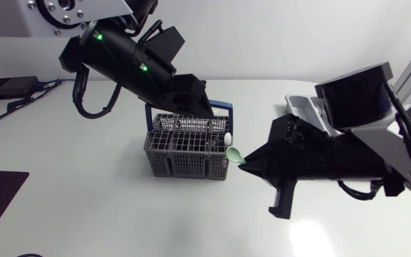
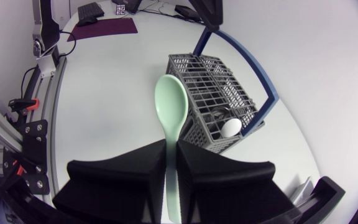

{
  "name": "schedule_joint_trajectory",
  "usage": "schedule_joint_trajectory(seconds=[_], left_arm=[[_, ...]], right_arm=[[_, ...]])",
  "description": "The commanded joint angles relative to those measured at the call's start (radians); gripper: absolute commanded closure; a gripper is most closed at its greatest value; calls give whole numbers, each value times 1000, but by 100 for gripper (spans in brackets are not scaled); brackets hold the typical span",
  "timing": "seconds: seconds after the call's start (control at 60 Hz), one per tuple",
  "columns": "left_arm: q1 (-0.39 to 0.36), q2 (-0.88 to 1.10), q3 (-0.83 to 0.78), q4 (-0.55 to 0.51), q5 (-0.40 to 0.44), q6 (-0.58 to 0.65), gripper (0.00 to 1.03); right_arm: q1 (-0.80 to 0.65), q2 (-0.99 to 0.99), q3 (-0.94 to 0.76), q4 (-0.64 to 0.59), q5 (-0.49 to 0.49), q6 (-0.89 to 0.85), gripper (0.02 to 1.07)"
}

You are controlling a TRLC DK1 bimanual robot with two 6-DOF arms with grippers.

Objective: Unload the cutlery basket into the drawer organizer.

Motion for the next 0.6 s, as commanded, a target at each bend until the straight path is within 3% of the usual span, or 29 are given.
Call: schedule_joint_trajectory(seconds=[0.0, 0.333, 0.583], left_arm=[[9, 22, 26, 10, -19, -1, 25], [-76, 53, -41, 59, -203, 80, 25], [-116, 70, -67, 96, -280, 113, 25]], right_arm=[[-71, -10, -14, -49, -49, -61, 101], [-428, 23, 6, -256, -258, -366, 101], [-666, 138, 63, -398, -322, -622, 101]])
